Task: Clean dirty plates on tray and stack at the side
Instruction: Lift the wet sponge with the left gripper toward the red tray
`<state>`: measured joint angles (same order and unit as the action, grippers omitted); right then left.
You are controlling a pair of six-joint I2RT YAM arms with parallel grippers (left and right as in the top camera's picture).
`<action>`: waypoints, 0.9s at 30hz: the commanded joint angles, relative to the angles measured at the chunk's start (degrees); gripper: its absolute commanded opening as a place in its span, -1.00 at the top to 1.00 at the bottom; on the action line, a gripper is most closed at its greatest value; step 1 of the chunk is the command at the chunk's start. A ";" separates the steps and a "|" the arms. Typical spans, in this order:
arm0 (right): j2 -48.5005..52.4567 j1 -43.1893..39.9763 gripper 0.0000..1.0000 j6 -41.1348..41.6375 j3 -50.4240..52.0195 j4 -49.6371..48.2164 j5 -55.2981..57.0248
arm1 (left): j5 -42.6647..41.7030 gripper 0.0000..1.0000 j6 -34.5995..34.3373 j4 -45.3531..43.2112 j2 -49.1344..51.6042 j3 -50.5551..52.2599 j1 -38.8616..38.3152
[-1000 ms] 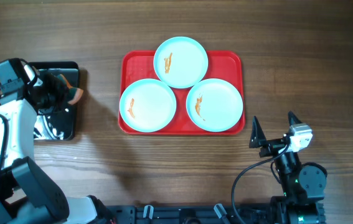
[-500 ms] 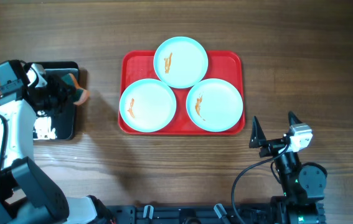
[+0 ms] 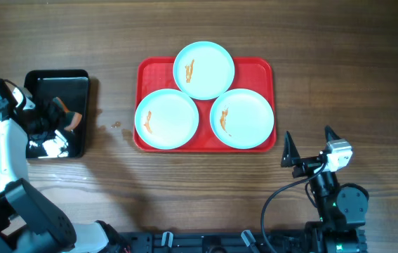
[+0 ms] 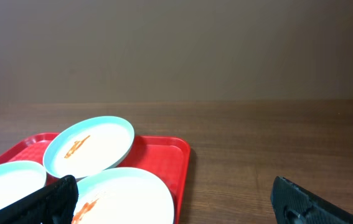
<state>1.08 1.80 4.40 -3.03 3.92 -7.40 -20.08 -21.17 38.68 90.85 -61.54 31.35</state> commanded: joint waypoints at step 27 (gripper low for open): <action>-0.81 -0.28 -0.99 -0.83 0.92 -0.26 1.03 | -35.30 0.92 13.46 -0.72 -0.85 0.57 1.03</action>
<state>1.08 1.80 4.38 -3.03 3.92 -7.40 -49.47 -12.75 39.88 90.85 -61.32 32.05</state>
